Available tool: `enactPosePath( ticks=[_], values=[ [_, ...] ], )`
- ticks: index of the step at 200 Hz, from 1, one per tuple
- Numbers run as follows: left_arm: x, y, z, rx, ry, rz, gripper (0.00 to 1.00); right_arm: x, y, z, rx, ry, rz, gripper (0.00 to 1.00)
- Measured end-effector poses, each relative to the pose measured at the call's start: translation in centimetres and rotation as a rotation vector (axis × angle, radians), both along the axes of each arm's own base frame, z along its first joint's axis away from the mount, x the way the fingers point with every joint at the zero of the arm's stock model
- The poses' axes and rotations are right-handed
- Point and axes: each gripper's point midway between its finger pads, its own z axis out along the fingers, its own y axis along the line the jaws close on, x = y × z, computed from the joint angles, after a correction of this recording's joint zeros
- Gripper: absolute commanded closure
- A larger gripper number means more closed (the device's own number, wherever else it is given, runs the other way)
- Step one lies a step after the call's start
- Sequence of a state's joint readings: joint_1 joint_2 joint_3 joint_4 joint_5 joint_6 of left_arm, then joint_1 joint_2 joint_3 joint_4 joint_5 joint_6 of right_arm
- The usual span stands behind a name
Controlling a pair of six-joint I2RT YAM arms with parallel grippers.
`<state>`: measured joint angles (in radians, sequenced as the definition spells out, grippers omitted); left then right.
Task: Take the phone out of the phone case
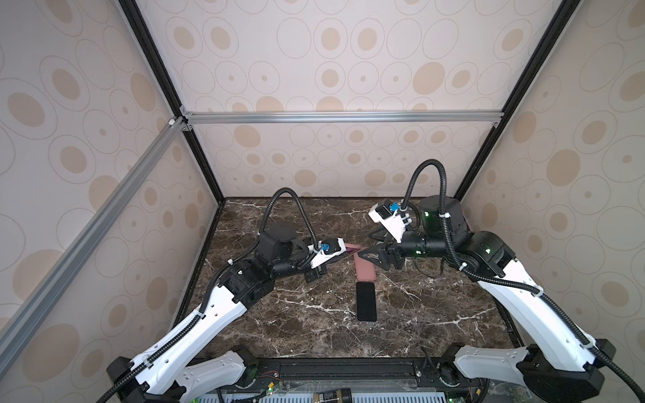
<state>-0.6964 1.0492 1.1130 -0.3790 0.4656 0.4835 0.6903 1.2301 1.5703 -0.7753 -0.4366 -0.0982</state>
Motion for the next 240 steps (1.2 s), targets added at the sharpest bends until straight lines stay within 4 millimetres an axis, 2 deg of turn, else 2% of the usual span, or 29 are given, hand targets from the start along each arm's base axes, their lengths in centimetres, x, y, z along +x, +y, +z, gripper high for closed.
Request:
enactPosePath(
  ticks=[31,110,162,240],
  values=[
    [-0.2,-0.1,-0.7,0.01,0.009,-0.016,1.0,0.2,0.8,0.0,-0.006,-0.002,0.017,0.34],
    [-0.6,-0.2,-0.7,0.006,0.013,-0.037,1.0,0.3,3.2,-0.4,0.003,-0.015,0.063,0.36],
    [-0.6,-0.2,-1.0,0.011,0.018,-0.04,1.0,1.7,3.4,-1.3,-0.04,-0.011,0.012,0.37],
    [-1.0,-0.1,-1.2,0.015,0.009,-0.055,1.0,1.2,3.5,-1.6,-0.057,-0.022,0.047,0.37]
  ],
)
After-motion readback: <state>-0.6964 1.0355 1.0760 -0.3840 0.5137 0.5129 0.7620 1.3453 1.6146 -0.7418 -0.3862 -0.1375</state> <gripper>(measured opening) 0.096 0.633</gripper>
